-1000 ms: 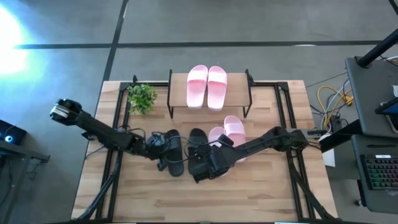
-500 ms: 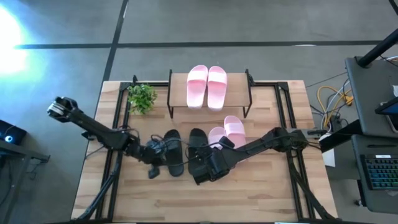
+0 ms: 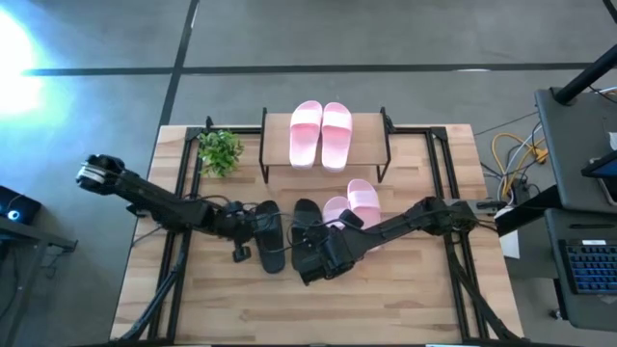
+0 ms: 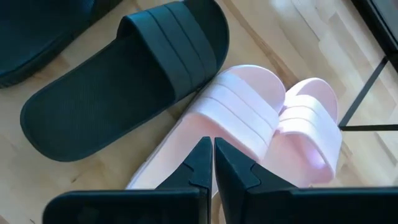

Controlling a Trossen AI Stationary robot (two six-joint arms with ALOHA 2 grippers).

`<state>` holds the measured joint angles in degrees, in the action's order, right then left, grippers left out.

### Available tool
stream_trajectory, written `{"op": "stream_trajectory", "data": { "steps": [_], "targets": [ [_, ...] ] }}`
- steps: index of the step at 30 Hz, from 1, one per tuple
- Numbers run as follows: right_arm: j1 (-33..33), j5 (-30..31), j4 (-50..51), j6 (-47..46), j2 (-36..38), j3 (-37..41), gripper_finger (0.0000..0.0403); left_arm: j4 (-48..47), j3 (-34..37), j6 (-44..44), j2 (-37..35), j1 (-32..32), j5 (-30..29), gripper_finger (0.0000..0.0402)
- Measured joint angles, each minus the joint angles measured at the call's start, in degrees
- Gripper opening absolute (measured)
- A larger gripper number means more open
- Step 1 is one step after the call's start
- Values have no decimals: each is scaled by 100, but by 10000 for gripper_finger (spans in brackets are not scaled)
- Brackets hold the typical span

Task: Pick and place slides into the shelf
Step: Adjust the black slides to the middle left of the table, then adjust the right pink slide to the right side of the table

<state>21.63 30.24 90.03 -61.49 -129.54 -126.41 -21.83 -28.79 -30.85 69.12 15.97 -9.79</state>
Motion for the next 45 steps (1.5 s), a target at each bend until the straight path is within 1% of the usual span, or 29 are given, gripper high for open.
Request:
{"op": "stream_trajectory", "data": {
  "steps": [3,7,10,12,15,18,20,23,26,28,31,34,36,39,42,45],
  "targets": [
    [0,0,-1,-2,0,0,8,244,-9,139,250,-294,51,0],
    [0,-2,-1,-2,0,0,8,800,-137,587,450,-555,201,0],
    [0,-4,-1,-2,2,4,8,1027,-199,715,596,-751,313,0],
    [0,-32,-1,-2,2,4,8,1006,-245,749,649,-834,331,0],
    [19,-264,-3,-4,2,4,8,399,-289,752,577,-852,346,0],
    [128,-480,-1,-93,2,9,8,-225,-315,717,279,-815,348,0],
    [228,-614,-6,-310,4,11,8,-455,-318,531,-50,-754,346,0],
    [363,-830,-14,-769,41,64,8,-584,-318,107,-648,-603,355,0],
    [490,-969,-16,-1533,223,312,8,-575,-318,-400,-1225,-399,333,0],
    [611,-1074,-4,-2120,447,610,8,-568,-318,-684,-1521,-252,291,0],
    [888,-1463,-15,-2973,837,1150,8,-569,-318,-922,-1815,-57,193,0],
    [1166,-1897,-44,-3898,1267,1867,8,-572,-316,-940,-1913,31,191,0],
    [1303,-2009,-215,-4424,1578,2470,8,-566,-313,-1020,-1926,53,185,0],
    [1298,-2067,-959,-4687,2110,3532,8,-486,-311,-1087,-1863,57,207,0],
    [1066,-2254,-1801,-4622,2602,4585,8,-224,-311,-1104,-1747,77,461,0],
    [823,-2208,-2283,-4618,2999,5453,8,191,-311,-1107,-1537,173,702,0]
  ]
}}
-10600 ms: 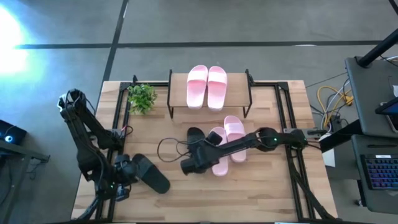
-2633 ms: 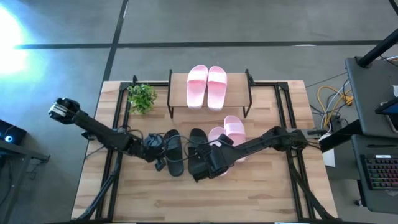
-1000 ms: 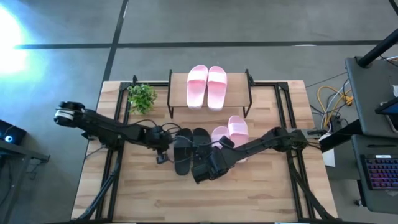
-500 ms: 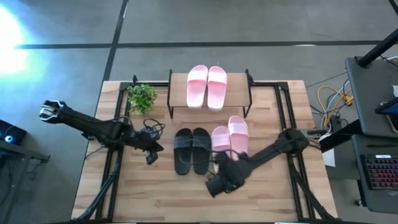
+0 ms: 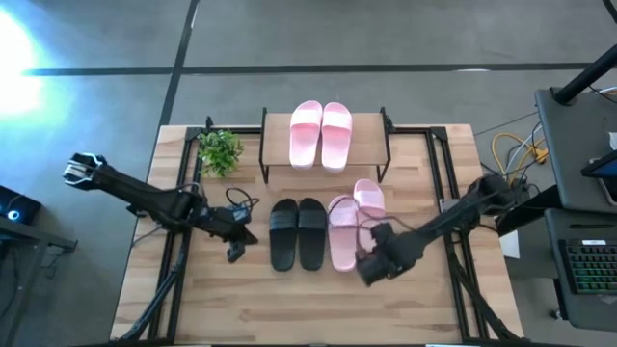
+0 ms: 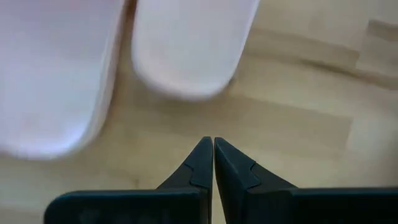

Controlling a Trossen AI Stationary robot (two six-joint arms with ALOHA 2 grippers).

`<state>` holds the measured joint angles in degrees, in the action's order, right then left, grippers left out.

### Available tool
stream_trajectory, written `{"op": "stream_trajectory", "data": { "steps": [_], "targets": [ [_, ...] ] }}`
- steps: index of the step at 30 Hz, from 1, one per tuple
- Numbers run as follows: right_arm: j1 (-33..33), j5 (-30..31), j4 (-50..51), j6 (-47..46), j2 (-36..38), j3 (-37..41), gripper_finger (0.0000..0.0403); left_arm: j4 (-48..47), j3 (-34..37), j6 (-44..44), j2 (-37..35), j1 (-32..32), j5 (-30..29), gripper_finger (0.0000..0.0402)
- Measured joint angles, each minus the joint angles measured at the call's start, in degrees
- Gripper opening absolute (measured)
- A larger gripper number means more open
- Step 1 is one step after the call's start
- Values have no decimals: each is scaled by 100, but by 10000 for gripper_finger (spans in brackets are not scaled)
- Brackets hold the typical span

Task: Pick and place slides into the shelf
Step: Adjust the right pink slide to the right side of the table

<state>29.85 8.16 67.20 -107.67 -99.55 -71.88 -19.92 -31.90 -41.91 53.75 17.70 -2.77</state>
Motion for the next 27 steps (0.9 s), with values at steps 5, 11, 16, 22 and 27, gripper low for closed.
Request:
{"op": "stream_trajectory", "data": {
  "steps": [5,11,16,22,27],
  "targets": [
    [-341,441,-501,113,773,789,8,697,0,-275,394,296,81,0],
    [-796,492,-1564,559,1212,1595,8,1618,0,-302,1035,502,83,0],
    [-844,516,-2338,589,1097,1838,8,1906,-22,-544,1502,514,84,0],
    [-814,495,-2328,610,603,1805,8,2147,-24,-588,1734,537,90,0],
    [-783,267,-2435,863,309,1763,8,2217,-28,-594,1657,535,85,0]
  ]
}}
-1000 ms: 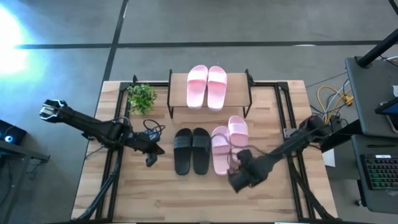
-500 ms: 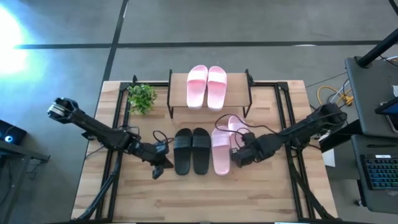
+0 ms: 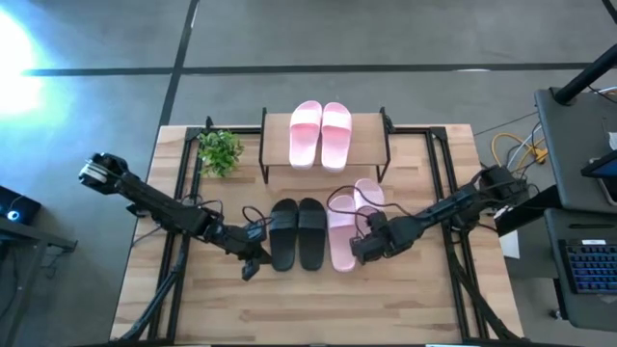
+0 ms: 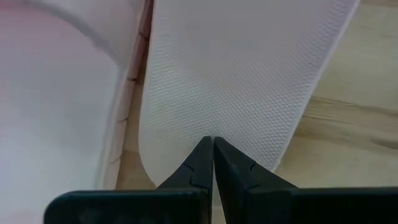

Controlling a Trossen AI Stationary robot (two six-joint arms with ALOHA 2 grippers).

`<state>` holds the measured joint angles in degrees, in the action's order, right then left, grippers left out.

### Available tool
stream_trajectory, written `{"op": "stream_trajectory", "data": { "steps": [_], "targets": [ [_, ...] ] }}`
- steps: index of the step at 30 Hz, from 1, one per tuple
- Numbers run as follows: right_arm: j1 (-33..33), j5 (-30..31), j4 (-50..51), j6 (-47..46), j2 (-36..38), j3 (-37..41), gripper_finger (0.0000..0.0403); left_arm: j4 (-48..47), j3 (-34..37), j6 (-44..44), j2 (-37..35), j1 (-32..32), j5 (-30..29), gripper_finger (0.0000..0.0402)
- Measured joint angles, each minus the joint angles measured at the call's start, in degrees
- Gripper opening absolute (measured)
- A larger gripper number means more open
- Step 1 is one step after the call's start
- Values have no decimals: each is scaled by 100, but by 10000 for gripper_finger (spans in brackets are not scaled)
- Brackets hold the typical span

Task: Pick and place slides into the shelf
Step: Adjust the right pink slide to the right side of the table

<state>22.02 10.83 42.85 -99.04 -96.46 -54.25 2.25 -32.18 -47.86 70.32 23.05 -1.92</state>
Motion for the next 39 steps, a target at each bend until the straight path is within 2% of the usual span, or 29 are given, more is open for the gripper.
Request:
{"op": "stream_trajectory", "data": {
  "steps": [4,12,20,25,27,30,33,39],
  "targets": [
    [169,33,19,-47,-58,-72,8,-8,0,8,-127,0,-39,0],
    [600,-268,-113,-528,-44,-197,8,-22,0,17,-176,-4,-177,0],
    [961,295,-65,-898,-1,-218,8,-16,0,20,-176,-4,-196,0],
    [1071,814,127,-619,145,-637,8,-16,0,20,-176,-4,-237,0],
    [1096,841,437,-516,155,-916,8,-14,0,20,-176,-4,-295,0],
    [1191,639,1213,-355,136,-1372,8,-5,0,15,-176,-2,-297,0],
    [1368,146,1831,-445,117,-1541,8,-3,-2,15,-176,19,-295,0],
    [1720,-522,1537,-1271,115,-1165,8,30,-4,17,-176,37,-317,0]
  ]
}}
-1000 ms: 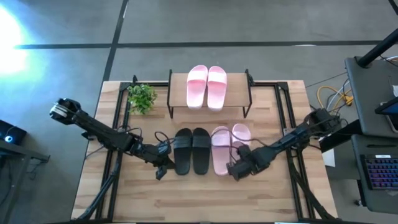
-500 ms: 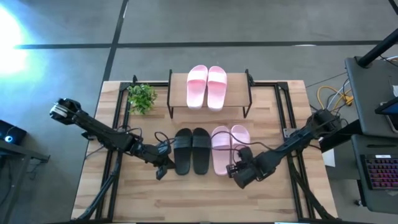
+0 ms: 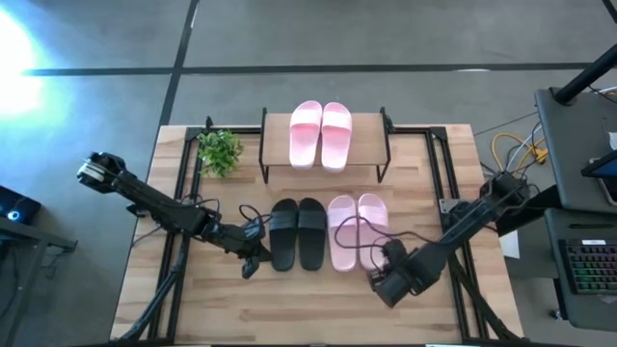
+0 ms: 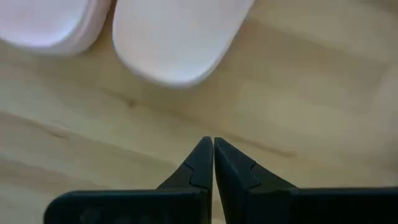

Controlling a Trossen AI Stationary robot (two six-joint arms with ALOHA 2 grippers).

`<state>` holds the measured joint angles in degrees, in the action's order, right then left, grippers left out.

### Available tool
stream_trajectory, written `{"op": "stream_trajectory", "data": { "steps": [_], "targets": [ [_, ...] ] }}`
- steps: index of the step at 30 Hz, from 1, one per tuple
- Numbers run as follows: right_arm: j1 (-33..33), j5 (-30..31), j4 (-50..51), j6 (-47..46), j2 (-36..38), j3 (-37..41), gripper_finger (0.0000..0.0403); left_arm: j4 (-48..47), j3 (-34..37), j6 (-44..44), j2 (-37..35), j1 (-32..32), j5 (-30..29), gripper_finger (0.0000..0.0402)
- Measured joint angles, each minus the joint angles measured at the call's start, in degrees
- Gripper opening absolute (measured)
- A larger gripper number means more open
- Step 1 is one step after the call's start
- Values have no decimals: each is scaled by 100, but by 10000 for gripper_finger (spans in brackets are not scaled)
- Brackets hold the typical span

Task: Pick and place slides into the shelf
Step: Adjust the right pink slide to the right side of the table

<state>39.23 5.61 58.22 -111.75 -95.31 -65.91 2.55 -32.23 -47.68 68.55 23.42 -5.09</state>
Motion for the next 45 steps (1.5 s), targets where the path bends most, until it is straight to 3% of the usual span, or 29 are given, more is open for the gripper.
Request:
{"op": "stream_trajectory", "data": {
  "steps": [6,15,22,27,34,45],
  "targets": [
    [-37,40,-979,-141,-24,559,8,3,-2,2,2,-2,-10,0],
    [-312,43,-984,366,-48,876,8,0,-2,-2,2,20,-13,0],
    [-374,41,111,505,-14,907,8,0,-2,-10,2,26,-13,0],
    [-504,42,247,515,294,1152,8,-42,-2,-338,2,26,-17,0],
    [-868,81,-714,519,842,2000,8,-1114,42,-1267,2,22,-132,0],
    [-1377,348,-1394,959,1310,2559,8,-907,547,-1346,5,-248,-192,0]
  ]
}}
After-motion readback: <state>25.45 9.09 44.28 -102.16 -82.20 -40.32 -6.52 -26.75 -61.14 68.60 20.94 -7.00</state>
